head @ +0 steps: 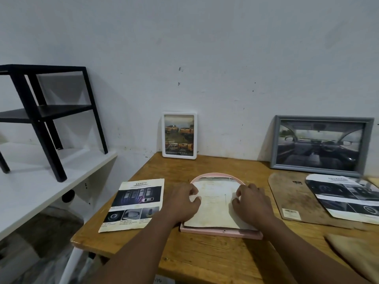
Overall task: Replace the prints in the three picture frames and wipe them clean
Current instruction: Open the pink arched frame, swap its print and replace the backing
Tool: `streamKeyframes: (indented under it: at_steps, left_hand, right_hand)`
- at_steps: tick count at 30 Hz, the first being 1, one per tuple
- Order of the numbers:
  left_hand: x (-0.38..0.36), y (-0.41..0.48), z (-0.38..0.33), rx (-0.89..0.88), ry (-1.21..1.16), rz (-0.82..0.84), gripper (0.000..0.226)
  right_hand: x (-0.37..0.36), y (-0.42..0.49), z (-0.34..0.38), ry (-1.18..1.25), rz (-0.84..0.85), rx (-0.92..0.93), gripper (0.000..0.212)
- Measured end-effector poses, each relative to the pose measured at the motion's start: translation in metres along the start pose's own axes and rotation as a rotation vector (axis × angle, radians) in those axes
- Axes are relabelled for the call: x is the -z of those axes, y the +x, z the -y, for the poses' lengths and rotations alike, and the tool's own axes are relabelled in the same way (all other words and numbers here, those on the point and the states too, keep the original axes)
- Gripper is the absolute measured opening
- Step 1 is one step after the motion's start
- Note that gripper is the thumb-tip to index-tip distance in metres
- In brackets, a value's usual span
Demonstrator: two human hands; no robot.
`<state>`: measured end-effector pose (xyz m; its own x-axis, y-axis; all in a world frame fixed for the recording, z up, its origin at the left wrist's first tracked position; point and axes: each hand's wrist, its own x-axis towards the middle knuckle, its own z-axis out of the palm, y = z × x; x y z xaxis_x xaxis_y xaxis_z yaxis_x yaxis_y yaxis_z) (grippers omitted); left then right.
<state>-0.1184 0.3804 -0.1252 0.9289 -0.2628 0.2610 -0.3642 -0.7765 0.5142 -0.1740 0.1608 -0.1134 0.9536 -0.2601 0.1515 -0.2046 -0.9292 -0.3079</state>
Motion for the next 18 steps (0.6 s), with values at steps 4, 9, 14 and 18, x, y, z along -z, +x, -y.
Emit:
streamKeyframes:
  at_steps: [4,9,14,18]
  left_hand:
    - [-0.011,-0.004,-0.006,0.000,-0.013,-0.029,0.029]
    - [-0.023,0.001,-0.011,0.038,-0.077,-0.057,0.025]
    - [-0.041,0.015,-0.027,0.046,-0.084,-0.065,0.024]
    - [-0.052,0.028,-0.038,0.039,-0.042,-0.061,0.026]
  right_hand:
    - [-0.001,0.001,-0.004,0.021,0.001,-0.008,0.039]
    - [0.014,0.007,-0.022,0.122,-0.102,-0.074,0.035]
    - [0.044,0.003,-0.072,-0.011,-0.092,-0.239,0.052]
    - [0.051,-0.012,-0.101,-0.068,-0.007,-0.234,0.050]
